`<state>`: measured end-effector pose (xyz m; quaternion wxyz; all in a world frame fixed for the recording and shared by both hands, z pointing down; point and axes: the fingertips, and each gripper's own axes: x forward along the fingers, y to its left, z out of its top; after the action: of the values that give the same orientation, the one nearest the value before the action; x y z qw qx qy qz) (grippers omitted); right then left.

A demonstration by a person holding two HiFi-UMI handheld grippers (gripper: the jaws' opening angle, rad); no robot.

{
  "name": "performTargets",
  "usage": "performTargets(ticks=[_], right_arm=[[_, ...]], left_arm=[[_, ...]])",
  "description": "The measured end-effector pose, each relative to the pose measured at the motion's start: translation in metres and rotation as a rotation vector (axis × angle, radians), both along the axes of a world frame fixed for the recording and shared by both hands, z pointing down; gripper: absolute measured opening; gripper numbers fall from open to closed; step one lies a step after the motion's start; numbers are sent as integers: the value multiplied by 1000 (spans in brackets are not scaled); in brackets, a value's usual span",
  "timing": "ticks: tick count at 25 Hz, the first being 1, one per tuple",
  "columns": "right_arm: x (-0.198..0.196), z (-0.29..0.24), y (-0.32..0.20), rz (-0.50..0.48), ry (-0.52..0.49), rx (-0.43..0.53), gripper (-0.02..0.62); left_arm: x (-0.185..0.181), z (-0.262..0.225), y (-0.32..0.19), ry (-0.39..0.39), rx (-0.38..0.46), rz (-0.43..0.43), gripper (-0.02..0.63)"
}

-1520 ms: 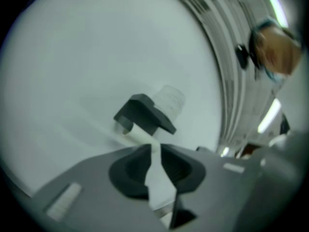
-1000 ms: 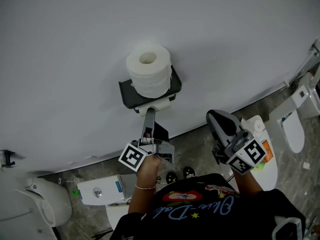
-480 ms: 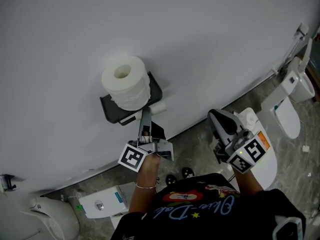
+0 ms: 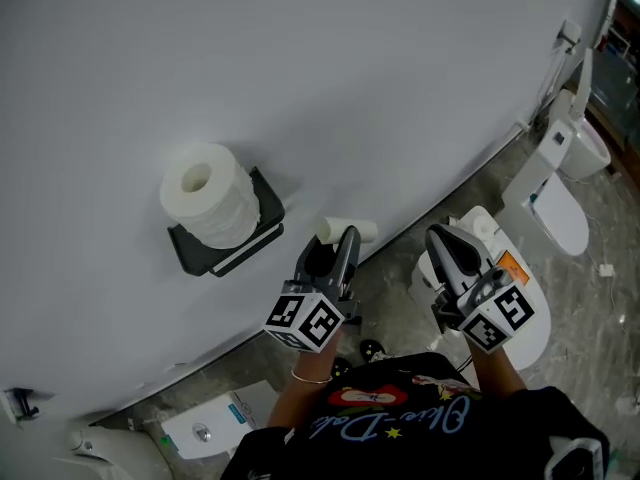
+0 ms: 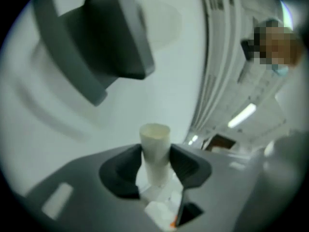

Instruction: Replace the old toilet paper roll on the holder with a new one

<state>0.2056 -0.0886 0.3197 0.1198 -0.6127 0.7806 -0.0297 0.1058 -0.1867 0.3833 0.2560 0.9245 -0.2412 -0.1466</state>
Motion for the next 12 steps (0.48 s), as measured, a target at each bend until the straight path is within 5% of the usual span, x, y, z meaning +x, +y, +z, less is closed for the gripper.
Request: performTargets(ticks=[3,6,9,12], right_arm=[[-14,-3,-10,-51,-40,20,14],[-38,8,-25,-130,-17,3,14],[-68,12,-40,-229,-26,-4,14],[-95,14,-49,-304,-32,-9,14]], left_arm=[[-20,2,15,-269,201,-48,178],[-61,-7,20,-449,330,-135,178],[-98,-15,28,-571,381,-205,178],[-119,-15,36,-609,353,-236,176]])
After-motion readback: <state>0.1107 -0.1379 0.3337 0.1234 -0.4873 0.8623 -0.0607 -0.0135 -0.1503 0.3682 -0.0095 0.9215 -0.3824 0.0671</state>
